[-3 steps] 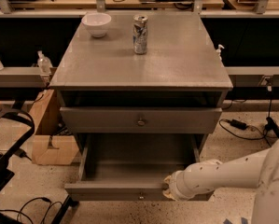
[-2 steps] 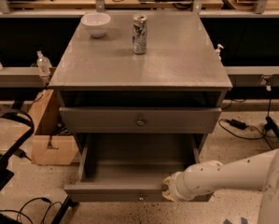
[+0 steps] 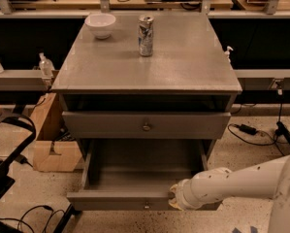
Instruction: Open middle drawer
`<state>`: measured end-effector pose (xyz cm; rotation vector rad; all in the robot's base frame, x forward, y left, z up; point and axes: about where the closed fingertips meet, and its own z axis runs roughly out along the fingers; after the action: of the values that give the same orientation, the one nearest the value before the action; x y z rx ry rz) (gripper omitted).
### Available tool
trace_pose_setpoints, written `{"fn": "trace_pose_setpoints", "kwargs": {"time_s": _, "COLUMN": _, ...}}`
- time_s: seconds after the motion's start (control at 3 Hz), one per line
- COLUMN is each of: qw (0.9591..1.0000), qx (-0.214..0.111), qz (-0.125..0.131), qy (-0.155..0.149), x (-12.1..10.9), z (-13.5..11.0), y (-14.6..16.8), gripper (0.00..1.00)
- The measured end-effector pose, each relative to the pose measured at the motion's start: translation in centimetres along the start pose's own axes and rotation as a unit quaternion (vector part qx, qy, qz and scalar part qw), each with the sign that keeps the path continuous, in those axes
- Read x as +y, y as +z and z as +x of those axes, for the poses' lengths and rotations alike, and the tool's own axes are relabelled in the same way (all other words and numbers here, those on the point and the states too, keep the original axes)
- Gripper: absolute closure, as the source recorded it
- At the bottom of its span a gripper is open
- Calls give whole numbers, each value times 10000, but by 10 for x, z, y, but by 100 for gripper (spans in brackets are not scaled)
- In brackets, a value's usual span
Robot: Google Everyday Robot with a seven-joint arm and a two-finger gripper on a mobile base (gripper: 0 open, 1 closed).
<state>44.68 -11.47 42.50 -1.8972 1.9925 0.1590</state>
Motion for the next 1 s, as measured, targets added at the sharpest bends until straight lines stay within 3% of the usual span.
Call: {"fn": "trace_pose_setpoints", "kwargs": {"time_s": 1.0, "qw": 10000, "qx": -2, "qz": -9, "qy": -2, "x": 1, "z": 0, "y": 1, "gripper": 5}}
